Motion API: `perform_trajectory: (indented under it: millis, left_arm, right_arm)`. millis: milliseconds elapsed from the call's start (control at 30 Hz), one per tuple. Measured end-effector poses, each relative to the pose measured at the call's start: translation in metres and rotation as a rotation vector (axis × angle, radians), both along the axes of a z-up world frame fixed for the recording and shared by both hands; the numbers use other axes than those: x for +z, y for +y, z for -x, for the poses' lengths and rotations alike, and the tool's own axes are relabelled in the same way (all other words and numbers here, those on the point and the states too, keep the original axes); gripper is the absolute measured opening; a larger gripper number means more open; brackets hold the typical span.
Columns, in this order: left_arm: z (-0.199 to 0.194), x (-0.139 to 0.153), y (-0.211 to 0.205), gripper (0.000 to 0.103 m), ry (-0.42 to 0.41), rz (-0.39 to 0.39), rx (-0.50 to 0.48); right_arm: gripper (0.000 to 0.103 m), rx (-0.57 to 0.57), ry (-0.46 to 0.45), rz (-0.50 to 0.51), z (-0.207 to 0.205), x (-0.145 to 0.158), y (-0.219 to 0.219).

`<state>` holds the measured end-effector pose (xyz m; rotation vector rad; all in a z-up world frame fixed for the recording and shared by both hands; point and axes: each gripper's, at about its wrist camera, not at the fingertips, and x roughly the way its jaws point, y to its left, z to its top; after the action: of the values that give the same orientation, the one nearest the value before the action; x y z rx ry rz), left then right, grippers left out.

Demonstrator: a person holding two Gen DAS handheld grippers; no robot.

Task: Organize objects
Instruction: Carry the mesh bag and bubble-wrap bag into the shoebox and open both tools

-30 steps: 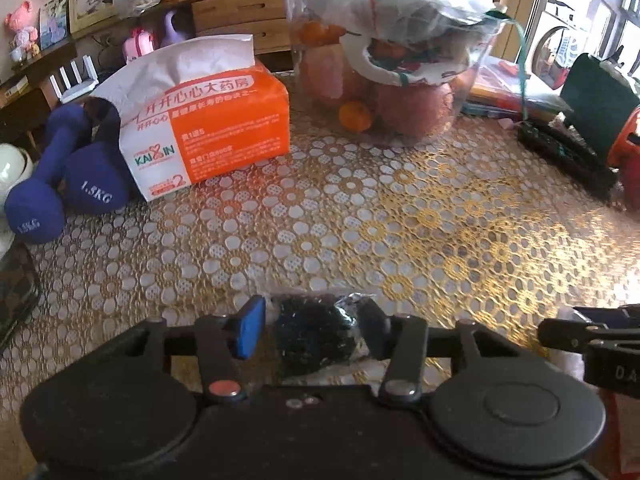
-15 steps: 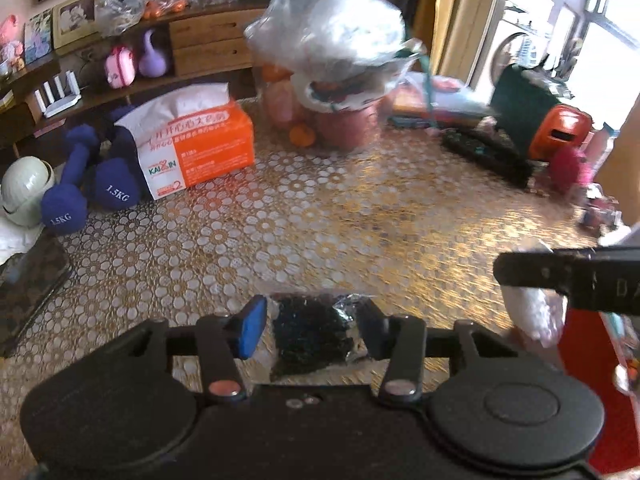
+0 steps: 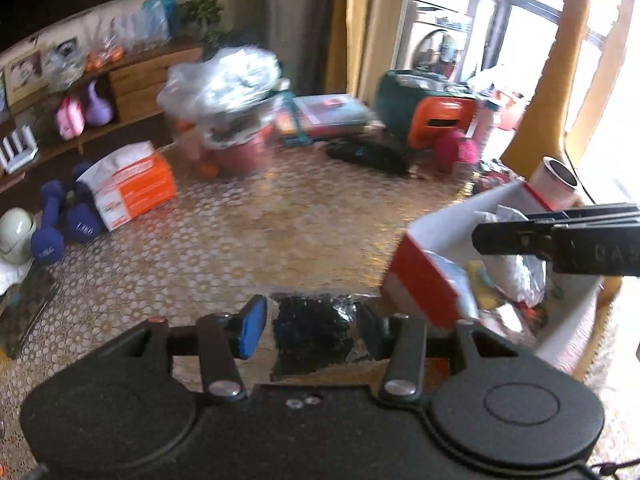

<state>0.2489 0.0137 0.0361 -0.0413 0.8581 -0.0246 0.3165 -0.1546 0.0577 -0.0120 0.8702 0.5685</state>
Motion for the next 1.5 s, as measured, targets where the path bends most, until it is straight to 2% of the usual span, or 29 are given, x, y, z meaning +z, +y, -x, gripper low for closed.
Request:
perform_trajectory:
  millis: [100, 300, 667, 900, 1100, 1333, 1500]
  left_arm:
    - [0.008, 0.006, -0.025, 0.047, -0.024, -0.013, -0.038]
    - [0.013, 0.007, -0.068, 0.047, -0.018, -0.004, -0.097]
    - [-0.004, -0.005, -0.137, 0.047, 0.019, 0.001, -0.205]
    - [-0.026, -0.022, -0.170, 0.047, 0.053, -0.007, -0.246]
    - [-0.050, -0.039, -0.185, 0.047, 0.082, 0.003, -0.238]
    - [-0.077, -0.060, -0.196, 0.047, 0.119, -0.006, -0.230]
    - [-0.090, -0.076, -0.203, 0.047, 0.145, -0.018, -0.226]
  right_arm:
    - [0.030, -0.020, -0.019, 0.006, 0.011, 0.004, -0.028]
    - [0.030, -0.075, -0.005, 0.015, 0.022, -0.005, -0.082]
    - [0.030, -0.174, 0.020, 0.020, 0.016, -0.017, -0.155]
    - [0.030, -0.226, 0.034, 0.042, -0.004, -0.033, -0.176]
    - [0.030, -0.276, 0.075, 0.048, -0.028, -0.055, -0.188]
    - [0.030, -0.287, 0.097, 0.025, -0.050, -0.077, -0.192]
    - [0.030, -0.285, 0.130, 0.047, -0.060, -0.095, -0.187]
